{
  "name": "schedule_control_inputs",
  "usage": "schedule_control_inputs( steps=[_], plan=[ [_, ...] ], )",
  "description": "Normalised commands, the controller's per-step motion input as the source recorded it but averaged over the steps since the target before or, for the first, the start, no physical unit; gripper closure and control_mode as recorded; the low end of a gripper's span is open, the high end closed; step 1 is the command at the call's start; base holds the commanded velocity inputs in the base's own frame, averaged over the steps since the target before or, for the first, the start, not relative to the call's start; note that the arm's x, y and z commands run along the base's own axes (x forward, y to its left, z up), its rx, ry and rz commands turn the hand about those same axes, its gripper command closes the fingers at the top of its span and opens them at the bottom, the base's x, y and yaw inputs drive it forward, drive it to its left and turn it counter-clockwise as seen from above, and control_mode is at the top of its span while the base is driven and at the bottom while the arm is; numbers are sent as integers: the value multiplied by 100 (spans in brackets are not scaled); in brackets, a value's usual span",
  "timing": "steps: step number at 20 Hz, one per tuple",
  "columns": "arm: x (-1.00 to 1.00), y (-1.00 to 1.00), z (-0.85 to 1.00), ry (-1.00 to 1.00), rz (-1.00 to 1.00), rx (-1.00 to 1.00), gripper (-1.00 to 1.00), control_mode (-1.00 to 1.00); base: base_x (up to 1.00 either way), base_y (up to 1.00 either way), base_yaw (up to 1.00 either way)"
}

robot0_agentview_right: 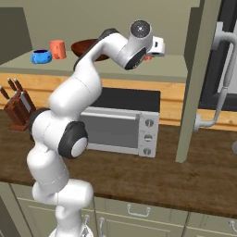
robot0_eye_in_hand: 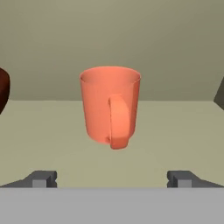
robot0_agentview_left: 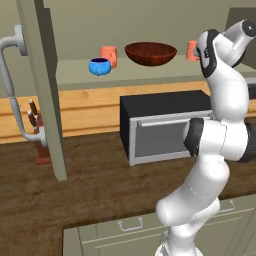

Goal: Gather all objects into one cabinet and sort the glasses and bowls to opposite sides.

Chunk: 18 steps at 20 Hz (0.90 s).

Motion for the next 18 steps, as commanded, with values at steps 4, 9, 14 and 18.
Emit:
schedule_control_inputs(
  steps=[4, 9, 14, 18],
  plan=[
    [27, -3, -7, 0, 0, 0, -100, -100, 0, 0, 0],
    [28, 0, -4, 0, 0, 0, -100, -100, 0, 0, 0],
    [32, -2, 0, 2, 0, 1, -100, -100, 0, 0, 0],
    [19, 0, 0, 1, 0, 0, -100, -100, 0, 0, 0]
  ],
)
